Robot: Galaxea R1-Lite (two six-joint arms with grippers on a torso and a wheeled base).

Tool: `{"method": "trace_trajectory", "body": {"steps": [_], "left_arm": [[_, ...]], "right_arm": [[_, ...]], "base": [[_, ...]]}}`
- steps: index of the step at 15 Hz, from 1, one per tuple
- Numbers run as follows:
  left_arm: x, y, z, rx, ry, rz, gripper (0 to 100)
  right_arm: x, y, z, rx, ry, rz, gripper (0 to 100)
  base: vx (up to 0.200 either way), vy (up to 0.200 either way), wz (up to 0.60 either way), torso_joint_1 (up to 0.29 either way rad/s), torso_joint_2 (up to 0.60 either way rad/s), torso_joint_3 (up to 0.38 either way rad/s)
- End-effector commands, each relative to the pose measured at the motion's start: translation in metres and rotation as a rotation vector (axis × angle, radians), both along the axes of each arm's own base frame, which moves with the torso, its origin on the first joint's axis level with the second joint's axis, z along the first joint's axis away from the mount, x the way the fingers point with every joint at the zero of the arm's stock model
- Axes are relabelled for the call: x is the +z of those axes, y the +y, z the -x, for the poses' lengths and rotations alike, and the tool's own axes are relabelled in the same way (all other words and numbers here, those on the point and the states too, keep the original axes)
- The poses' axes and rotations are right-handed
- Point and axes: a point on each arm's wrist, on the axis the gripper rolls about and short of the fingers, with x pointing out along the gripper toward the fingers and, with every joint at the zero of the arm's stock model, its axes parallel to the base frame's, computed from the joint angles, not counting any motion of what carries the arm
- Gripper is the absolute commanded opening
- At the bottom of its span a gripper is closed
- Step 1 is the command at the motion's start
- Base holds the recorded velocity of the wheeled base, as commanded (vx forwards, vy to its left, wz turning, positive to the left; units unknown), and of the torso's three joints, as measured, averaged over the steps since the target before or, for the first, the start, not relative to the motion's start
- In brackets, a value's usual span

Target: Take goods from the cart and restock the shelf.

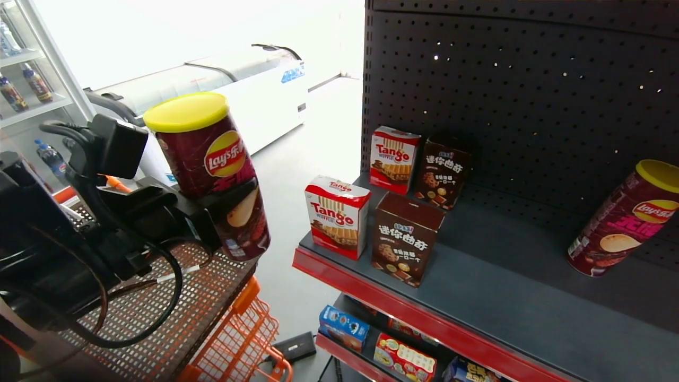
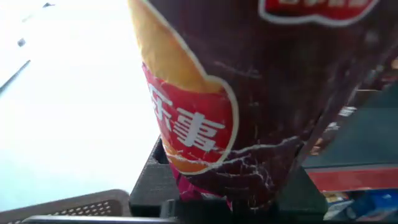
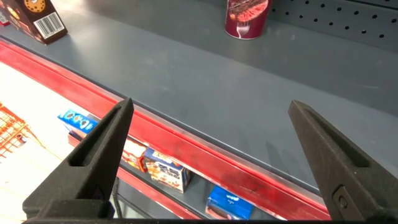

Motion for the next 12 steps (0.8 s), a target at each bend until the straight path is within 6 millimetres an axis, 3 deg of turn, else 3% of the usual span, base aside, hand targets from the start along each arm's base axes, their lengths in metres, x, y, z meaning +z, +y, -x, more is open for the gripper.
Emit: {"method": "trace_trajectory", "body": {"steps": [1,4,9,12], "left_arm": [[0.004,-0.007,0.009,-0.054,-0.017,0.005,0],[0.007,-0.012,0.010,-0.081,-0.036,0.004,0],[0.019,-0.039,0.021,-0.287,-0.095,-0.004,0],[0.021,-0.042,0.018,-0.369,-0.035,-0.034,0]], "right_arm": [[0.000,0.000,0.000,0.000,0.001,0.001,100],[0.000,0.000,0.000,0.000,0.001,0.001,100],[0.000,0.000,0.000,0.000,0.001,-0.001,100],[0.000,0.000,0.000,0.000,0.001,0.001,100]], "base": [[0.000,0.000,0.00,0.000,0.00,0.000],[0.000,0.000,0.00,0.000,0.00,0.000],[0.000,0.000,0.00,0.000,0.00,0.000],[0.000,0.000,0.00,0.000,0.00,0.000]]}}
